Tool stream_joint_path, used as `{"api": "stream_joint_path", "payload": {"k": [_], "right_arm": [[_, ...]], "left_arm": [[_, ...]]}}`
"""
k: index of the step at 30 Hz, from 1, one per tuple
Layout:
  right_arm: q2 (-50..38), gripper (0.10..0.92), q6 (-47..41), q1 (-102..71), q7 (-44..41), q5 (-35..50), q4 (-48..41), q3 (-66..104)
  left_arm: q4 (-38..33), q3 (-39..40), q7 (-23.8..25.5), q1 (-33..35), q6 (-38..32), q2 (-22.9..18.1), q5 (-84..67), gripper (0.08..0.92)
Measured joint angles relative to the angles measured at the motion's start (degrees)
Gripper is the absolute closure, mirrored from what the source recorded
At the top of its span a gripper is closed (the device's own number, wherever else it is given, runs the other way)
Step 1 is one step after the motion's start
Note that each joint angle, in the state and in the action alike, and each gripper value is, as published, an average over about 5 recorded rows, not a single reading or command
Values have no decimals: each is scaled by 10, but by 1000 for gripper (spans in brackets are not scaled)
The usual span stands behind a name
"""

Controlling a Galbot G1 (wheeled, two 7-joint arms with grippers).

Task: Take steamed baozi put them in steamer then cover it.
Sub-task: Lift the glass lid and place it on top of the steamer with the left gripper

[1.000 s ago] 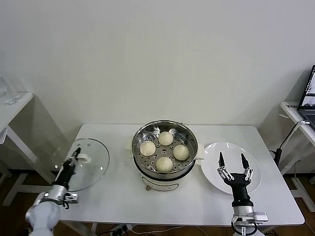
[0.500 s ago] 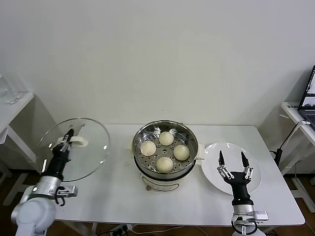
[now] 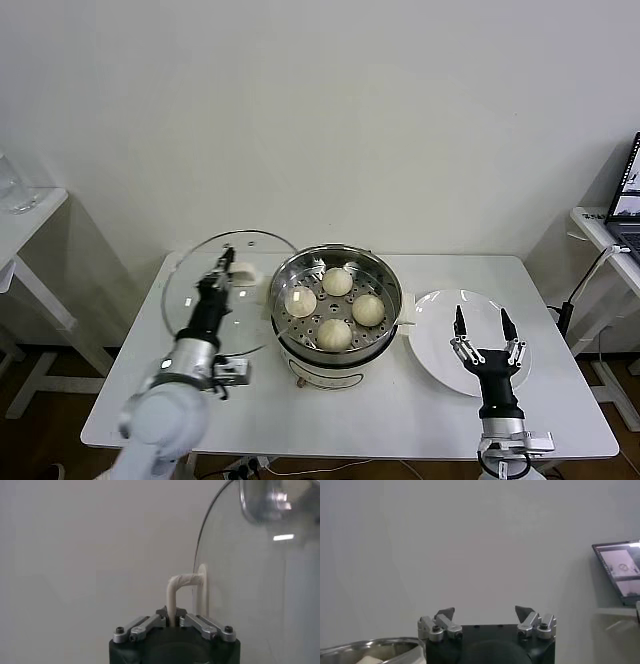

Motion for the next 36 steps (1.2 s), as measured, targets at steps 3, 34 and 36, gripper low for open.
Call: {"api": "stream_joint_path", "payload": {"k": [3, 34, 36], "right_arm": [[2, 203, 0, -1, 0, -2, 0, 4], [21, 203, 2, -10, 1, -27, -12, 20], [21, 203, 3, -10, 1, -29, -12, 20]], "left_arm": [[13, 48, 12, -30, 28, -11, 11, 802], [184, 224, 51, -168, 110, -164, 138, 802], [190, 225, 51, -168, 111, -170, 145, 802]]}}
